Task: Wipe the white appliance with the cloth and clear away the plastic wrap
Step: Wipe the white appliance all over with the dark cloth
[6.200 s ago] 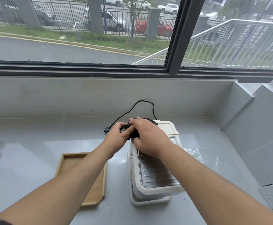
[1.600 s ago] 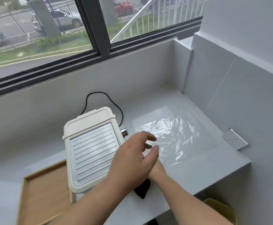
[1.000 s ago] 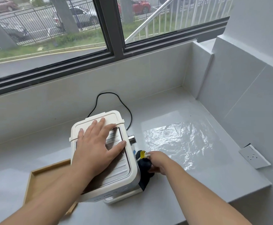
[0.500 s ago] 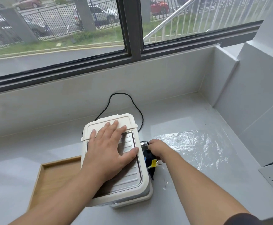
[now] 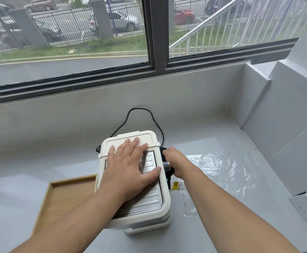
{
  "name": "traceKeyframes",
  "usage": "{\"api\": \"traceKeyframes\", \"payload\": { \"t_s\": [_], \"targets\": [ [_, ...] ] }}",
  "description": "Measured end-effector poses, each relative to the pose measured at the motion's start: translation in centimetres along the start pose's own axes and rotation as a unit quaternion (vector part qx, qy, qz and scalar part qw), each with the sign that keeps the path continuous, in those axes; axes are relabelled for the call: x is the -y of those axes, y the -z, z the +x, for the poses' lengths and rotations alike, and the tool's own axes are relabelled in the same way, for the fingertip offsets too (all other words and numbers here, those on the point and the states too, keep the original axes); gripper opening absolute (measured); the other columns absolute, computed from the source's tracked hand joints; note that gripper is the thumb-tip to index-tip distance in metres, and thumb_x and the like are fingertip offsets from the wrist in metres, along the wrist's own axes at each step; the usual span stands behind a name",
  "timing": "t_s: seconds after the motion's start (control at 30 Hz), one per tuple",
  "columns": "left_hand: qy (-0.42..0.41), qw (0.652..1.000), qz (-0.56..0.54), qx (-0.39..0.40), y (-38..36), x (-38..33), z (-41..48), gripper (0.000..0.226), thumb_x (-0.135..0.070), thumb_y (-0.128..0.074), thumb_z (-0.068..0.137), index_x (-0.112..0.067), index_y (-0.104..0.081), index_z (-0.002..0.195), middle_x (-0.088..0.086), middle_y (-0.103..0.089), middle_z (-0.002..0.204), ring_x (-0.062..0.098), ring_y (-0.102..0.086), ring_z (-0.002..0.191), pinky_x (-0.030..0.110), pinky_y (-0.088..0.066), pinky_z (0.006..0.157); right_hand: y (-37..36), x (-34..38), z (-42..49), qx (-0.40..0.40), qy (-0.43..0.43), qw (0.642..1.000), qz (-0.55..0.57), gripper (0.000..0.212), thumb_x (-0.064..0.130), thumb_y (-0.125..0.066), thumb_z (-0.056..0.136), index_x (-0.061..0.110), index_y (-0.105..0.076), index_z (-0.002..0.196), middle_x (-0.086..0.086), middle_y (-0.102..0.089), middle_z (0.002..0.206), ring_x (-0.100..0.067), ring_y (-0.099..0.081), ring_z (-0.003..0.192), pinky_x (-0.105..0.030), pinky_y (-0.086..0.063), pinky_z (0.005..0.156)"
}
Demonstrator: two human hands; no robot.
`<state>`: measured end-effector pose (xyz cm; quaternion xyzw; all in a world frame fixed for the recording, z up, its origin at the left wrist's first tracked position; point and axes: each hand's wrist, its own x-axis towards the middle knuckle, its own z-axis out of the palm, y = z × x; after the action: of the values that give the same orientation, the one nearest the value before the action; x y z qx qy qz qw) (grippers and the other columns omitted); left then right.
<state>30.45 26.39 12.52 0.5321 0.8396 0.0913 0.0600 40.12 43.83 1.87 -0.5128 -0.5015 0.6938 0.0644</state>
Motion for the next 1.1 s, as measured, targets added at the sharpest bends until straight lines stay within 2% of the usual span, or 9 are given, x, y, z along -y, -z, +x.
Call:
{"api": "traceKeyframes", "payload": {
  "t_s": [0.13,0.3,0.5,0.67,0.73,0.8,0.87,1.0,1.1],
  "targets": [
    [-0.001,1.0,0.0,-0.003,-0.1,0.0,0.0,0.092,-0.092,-0.03,0.076,-0.046,-0.029,0.156,-0.014,-0.015,0.173,0.013,-0.004,0.159,0.052,0.004,0.128,-0.3,0.5,-1.3,-0.009,0.022,0.999,0.041,0.02,0.018,-0.045,0.09,0.018,-0.055,0.108,-0.015,-0.067,0.103,-0.029,-0.063,0.082,-0.033,-0.049,0.062],
    [-0.004,1.0,-0.004,-0.005,-0.2,0.2,0.0,0.092,-0.092,-0.03,0.076,-0.045,-0.03,0.156,-0.012,-0.017,0.173,0.015,-0.006,0.16,0.054,0.002,0.128,-0.4,1.7,-3.2,-0.009,0.075,0.992,0.104,0.02,0.024,-0.051,0.081,0.018,-0.057,0.098,-0.007,-0.068,0.08,-0.024,-0.062,0.066,-0.029,-0.048,0.054],
    [-0.008,1.0,-0.011,0.0,-0.2,0.4,0.1,0.095,-0.093,-0.026,0.075,-0.044,-0.029,0.157,-0.01,-0.016,0.174,0.017,-0.005,0.16,0.056,0.005,0.127,-0.9,3.6,-6.1,-0.041,0.155,0.975,0.152,0.01,0.022,-0.053,0.077,0.021,-0.057,0.086,-0.005,-0.062,0.074,-0.021,-0.056,0.061,-0.029,-0.044,0.052],
    [-0.012,1.0,-0.017,0.003,-0.2,0.6,0.1,0.095,-0.093,-0.025,0.075,-0.044,-0.03,0.156,-0.007,-0.017,0.173,0.018,-0.004,0.16,0.057,0.007,0.126,-1.8,4.5,-8.5,-0.134,0.241,0.958,0.078,0.009,0.024,-0.055,0.074,0.03,-0.06,0.07,0.007,-0.058,0.062,-0.015,-0.048,0.057,-0.023,-0.041,0.047],
    [-0.015,1.0,-0.021,0.003,-0.1,0.6,0.1,0.096,-0.094,-0.024,0.074,-0.043,-0.031,0.156,-0.006,-0.017,0.173,0.019,-0.005,0.16,0.058,0.007,0.126,-2.1,4.7,-9.2,-0.165,0.296,0.941,0.012,0.007,0.025,-0.057,0.073,0.031,-0.061,0.072,0.004,-0.064,0.075,-0.015,-0.053,0.064,-0.027,-0.045,0.058],
    [-0.017,0.999,-0.027,0.002,-0.1,0.5,0.0,0.097,-0.095,-0.023,0.074,-0.042,-0.033,0.155,-0.005,-0.019,0.173,0.02,-0.005,0.16,0.058,0.007,0.126,-2.5,4.9,-10.1,-0.185,0.335,0.922,-0.064,0.008,0.03,-0.059,0.073,0.036,-0.064,0.076,0.005,-0.064,0.093,-0.005,-0.058,0.075,-0.022,-0.045,0.068],
    [-0.021,0.999,-0.035,-0.003,0.0,0.6,-0.1,0.098,-0.095,-0.023,0.075,-0.039,-0.034,0.155,-0.004,-0.02,0.173,0.021,-0.007,0.16,0.059,0.006,0.126,-3.2,5.0,-10.9,-0.184,0.352,0.909,-0.125,0.012,0.034,-0.06,0.072,0.041,-0.064,0.081,0.012,-0.06,0.098,0.002,-0.06,0.085,-0.018,-0.044,0.072],
    [-0.032,0.998,-0.051,-0.013,0.2,0.8,-0.3,0.092,-0.087,-0.027,0.081,-0.035,-0.034,0.156,-0.004,-0.026,0.171,0.021,-0.012,0.159,0.058,0.0,0.127,-4.4,5.3,-11.9,-0.17,0.356,0.895,-0.206,0.01,0.035,-0.059,0.071,0.035,-0.063,0.08,0.013,-0.057,0.096,0.0,-0.059,0.087,-0.024,-0.046,0.074],
    [-0.041,0.993,-0.099,-0.04,0.5,1.2,-0.4,0.07,-0.074,-0.039,0.087,-0.037,-0.052,0.144,-0.007,-0.046,0.157,0.023,-0.028,0.153,0.057,-0.008,0.127,-4.5,5.7,-12.5,-0.162,0.347,0.895,-0.229,0.011,0.033,-0.059,0.07,0.031,-0.064,0.08,0.012,-0.057,0.096,-0.004,-0.059,0.086,-0.027,-0.047,0.074]
  ]
}}
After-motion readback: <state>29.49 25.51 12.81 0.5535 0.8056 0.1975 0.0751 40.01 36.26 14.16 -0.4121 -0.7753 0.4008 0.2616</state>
